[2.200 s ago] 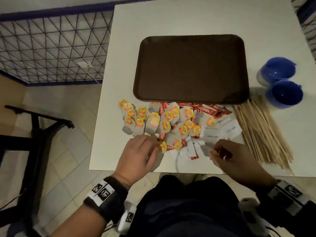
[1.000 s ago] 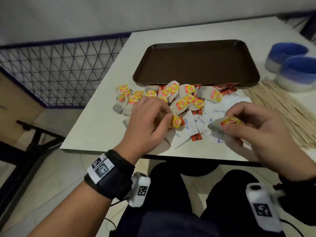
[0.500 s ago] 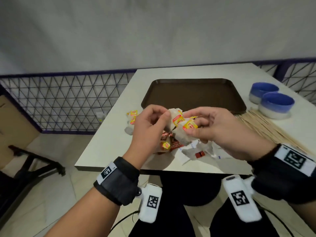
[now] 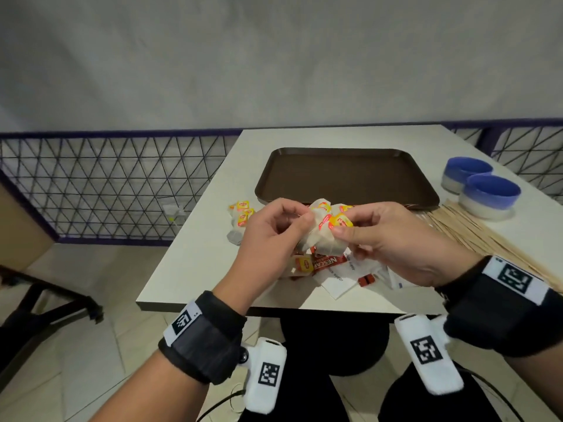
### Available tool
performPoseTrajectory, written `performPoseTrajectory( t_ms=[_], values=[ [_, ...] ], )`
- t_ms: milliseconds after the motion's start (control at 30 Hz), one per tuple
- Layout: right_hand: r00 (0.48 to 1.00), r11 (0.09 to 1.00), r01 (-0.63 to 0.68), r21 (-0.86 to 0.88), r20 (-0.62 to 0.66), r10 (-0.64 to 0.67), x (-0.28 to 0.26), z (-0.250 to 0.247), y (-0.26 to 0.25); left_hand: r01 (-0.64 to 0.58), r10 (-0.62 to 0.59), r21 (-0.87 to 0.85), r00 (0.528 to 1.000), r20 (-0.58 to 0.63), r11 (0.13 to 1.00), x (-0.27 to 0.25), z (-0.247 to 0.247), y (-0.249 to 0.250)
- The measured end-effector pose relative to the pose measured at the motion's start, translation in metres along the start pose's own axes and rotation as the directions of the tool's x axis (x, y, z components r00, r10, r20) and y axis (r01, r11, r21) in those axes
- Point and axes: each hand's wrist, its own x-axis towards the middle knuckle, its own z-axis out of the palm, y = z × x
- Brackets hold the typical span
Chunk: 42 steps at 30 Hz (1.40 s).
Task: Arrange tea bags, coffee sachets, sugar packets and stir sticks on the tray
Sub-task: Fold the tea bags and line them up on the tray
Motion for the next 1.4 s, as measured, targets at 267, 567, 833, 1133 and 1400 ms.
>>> performPoseTrajectory(
  t_ms=[267, 567, 833, 1133, 1400],
  values=[
    [0.999, 1.0, 0.003, -0.012, 0.045, -0.003, -0.01, 0.0, 0.001, -0.027, 0.022, 0.059, 0.996, 0.084, 0.998, -0.014, -0.006, 0.0],
    [0.994, 0.979, 0.107, -0.172, 0.023, -0.105, -0.023, 0.004, 0.001, 0.055, -0.053, -0.006, 0.988, 0.145, 0.998, -0.029, -0.005, 0.011],
    [0.998, 0.998, 0.06, -0.017, 0.0, -0.06, -0.032, -0.002, 0.011, 0.146, -0.134, -0.053, 0.973, 0.19, 0.988, -0.038, 0.001, 0.008],
    [0.999, 0.994, 0.024, 0.11, 0.028, -0.028, -0.043, -0.011, 0.019, 0.339, -0.286, -0.125, 0.903, 0.321, 0.932, -0.038, 0.007, 0.004],
    [0.997, 0.997, 0.07, -0.009, 0.027, -0.07, -0.041, -0.016, 0.021, 0.328, -0.296, -0.013, 0.868, 0.398, 0.944, -0.036, 0.004, 0.003]
  ],
)
